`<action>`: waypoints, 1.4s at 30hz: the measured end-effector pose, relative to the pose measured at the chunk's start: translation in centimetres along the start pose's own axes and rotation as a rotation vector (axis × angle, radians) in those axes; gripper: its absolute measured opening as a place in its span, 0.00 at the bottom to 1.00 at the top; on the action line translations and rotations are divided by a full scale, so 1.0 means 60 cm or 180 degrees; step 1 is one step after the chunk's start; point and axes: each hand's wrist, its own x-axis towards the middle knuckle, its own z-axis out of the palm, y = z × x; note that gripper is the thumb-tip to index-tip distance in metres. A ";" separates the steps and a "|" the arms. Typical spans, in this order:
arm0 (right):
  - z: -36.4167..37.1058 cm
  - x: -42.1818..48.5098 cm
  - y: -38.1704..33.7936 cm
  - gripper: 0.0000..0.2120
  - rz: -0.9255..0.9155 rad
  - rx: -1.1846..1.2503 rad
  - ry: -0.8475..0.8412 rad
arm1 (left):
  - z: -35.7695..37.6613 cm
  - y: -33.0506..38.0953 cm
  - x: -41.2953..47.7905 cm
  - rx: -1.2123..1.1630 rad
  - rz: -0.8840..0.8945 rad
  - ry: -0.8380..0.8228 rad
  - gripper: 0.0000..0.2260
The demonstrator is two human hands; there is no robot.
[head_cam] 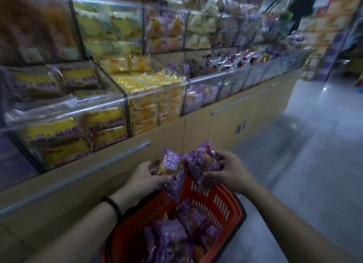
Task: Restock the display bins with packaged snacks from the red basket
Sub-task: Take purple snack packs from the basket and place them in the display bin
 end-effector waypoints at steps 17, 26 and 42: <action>-0.294 0.182 -0.311 0.17 -0.1215 -0.2012 0.1087 | -0.150 0.491 0.051 0.1957 0.1959 0.0702 0.20; -0.288 0.449 -0.347 0.11 -0.1019 -0.3342 0.0912 | -0.193 0.539 0.271 0.1625 0.2242 0.1754 0.18; -0.113 0.788 -0.235 0.14 -0.0798 -0.3409 0.0451 | -0.220 0.455 0.389 0.0859 0.2549 0.2128 0.19</action>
